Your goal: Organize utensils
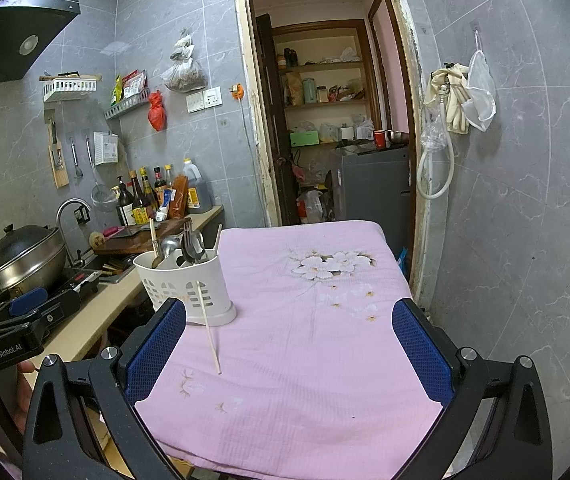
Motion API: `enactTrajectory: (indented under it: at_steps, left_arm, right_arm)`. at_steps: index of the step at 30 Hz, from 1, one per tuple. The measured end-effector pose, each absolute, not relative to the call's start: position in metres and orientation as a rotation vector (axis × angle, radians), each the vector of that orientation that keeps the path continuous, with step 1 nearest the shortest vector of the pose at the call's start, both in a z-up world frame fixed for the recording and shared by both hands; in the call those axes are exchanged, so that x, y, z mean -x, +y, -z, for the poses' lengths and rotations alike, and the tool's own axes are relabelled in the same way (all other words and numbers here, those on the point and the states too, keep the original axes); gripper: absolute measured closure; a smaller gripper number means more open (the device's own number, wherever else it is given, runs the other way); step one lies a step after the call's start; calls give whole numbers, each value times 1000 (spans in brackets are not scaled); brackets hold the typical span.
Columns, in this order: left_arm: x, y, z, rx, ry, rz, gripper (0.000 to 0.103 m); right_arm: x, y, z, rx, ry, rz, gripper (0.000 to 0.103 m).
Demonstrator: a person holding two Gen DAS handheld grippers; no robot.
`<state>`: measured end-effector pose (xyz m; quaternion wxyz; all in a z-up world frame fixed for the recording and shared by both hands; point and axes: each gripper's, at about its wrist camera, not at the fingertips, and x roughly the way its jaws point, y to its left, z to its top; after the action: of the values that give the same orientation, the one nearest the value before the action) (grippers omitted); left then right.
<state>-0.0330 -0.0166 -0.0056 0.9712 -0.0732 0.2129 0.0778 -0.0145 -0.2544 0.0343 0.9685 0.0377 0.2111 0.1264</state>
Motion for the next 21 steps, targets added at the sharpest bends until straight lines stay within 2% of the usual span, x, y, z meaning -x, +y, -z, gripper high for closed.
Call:
enactTrajectory:
  at_steps: [21]
  left_arm:
    - [34,-17,5,148,430,-158,1]
  right_arm:
    - [16,-253,-35,-76,429,-256,1]
